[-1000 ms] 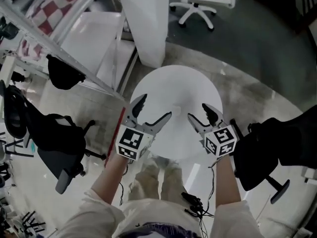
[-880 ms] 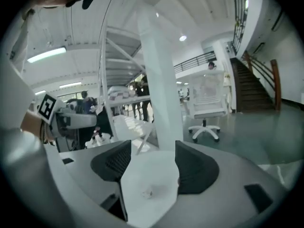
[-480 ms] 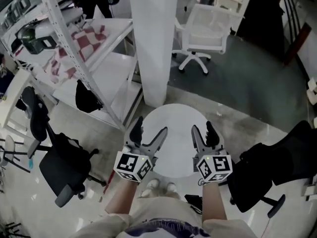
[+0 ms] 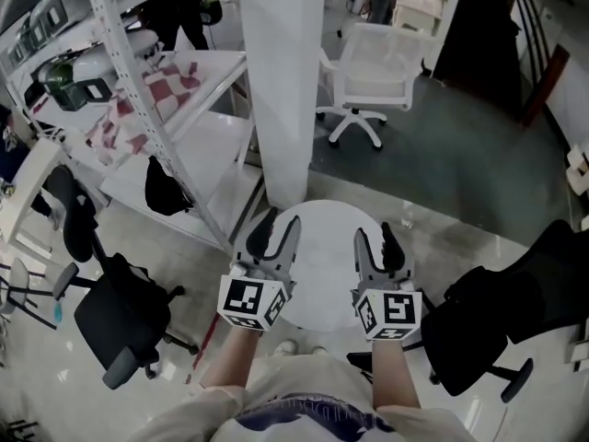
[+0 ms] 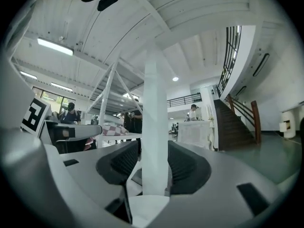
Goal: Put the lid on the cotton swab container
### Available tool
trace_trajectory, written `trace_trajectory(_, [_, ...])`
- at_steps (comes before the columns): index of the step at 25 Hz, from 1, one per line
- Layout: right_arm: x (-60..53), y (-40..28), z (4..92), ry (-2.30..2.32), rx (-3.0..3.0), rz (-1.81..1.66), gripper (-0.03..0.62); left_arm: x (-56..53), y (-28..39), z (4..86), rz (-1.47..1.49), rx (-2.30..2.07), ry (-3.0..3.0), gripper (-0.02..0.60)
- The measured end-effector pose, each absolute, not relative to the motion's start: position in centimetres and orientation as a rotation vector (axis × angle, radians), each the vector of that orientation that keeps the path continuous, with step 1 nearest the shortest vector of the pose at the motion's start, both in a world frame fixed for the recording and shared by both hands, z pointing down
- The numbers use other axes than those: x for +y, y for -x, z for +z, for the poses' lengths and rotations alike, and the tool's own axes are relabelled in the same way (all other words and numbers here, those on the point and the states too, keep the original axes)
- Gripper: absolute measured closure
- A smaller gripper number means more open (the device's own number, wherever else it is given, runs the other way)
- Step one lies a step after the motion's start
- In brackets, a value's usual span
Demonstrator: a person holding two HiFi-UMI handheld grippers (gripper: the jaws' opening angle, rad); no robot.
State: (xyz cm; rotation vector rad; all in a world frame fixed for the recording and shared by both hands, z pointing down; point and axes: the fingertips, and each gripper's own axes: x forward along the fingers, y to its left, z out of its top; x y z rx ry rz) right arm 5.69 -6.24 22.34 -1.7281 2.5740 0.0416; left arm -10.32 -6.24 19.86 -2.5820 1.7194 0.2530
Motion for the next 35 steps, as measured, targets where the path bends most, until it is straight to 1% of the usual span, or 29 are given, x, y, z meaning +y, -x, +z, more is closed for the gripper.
trace_trajectory(4, [-5.8, -7.2, 21.8, 1.786, 2.541, 0.076, 0.385, -5.7, 9.5, 18.9, 0.214, 1.713, 2.518, 0.489])
trace_trajectory(6, [-5.7, -7.7, 21.8, 1.806, 2.532, 0.078, 0.384, -5.5, 9.3, 18.7, 0.205, 1.716, 2.492, 0.502])
trace_trajectory(12, [-5.1, -7.8, 21.8, 1.828, 2.528, 0.094, 0.382, -5.2, 9.5, 18.7, 0.212, 1.758, 2.463, 0.505])
trace_trajectory(15, [-5.0, -7.8, 21.9, 1.835, 2.532, 0.105, 0.382, -4.8, 9.9, 18.4, 0.243, 1.792, 2.422, 0.568])
trace_trajectory(19, [-5.0, -7.8, 21.7, 1.848, 2.521, 0.12, 0.384, -4.6, 9.5, 18.3, 0.235, 1.776, 2.422, 0.581])
trace_trajectory(25, [-5.4, -7.5, 22.0, 1.857, 2.517, 0.134, 0.396, -4.8, 9.4, 18.5, 0.213, 1.769, 2.415, 0.581])
trace_trajectory(32, [-5.6, -7.2, 21.9, 1.859, 2.526, 0.173, 0.458, -4.9, 9.6, 18.7, 0.198, 1.768, 2.411, 0.581])
trace_trajectory(35, [-5.7, -7.0, 21.8, 1.856, 2.532, 0.195, 0.543, -5.1, 9.6, 18.7, 0.19, 1.766, 2.411, 0.581])
